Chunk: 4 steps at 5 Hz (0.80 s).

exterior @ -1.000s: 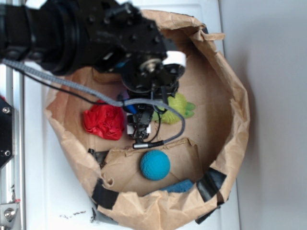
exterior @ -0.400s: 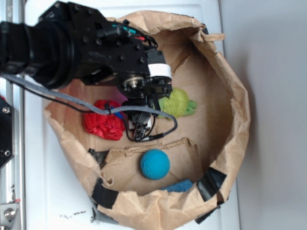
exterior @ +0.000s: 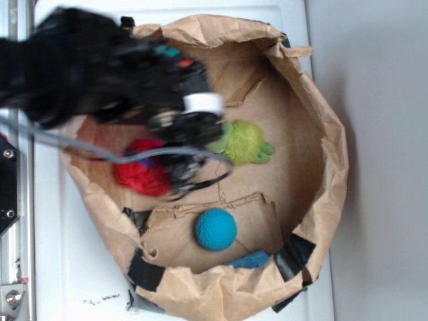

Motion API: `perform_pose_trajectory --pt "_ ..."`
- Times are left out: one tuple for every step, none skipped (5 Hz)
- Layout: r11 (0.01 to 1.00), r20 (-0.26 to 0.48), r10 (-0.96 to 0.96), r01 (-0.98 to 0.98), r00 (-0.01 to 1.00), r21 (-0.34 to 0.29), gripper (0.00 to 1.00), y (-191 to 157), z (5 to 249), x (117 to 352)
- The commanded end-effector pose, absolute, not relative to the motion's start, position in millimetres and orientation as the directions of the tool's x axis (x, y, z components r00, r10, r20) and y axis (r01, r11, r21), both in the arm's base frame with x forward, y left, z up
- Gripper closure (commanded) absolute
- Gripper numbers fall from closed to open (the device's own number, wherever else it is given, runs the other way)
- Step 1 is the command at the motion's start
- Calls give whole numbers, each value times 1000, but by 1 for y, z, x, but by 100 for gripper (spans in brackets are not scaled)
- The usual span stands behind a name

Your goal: Grab the green animal.

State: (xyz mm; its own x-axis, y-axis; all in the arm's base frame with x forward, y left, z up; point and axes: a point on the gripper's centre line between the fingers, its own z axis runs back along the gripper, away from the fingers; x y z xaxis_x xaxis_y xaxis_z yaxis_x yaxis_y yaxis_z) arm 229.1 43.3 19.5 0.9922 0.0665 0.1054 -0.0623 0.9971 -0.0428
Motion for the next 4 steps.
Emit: perform_pose_trajectory --pt "994 134 67 -55 989 -92 86 51 66 223" --pt "992 137 76 -61 988 -111 0 44 82 242" --pt "989 127 112 -98 986 -108 0 40 89 280" --pt "990 120 123 -113 985 -89 0 35 87 309"
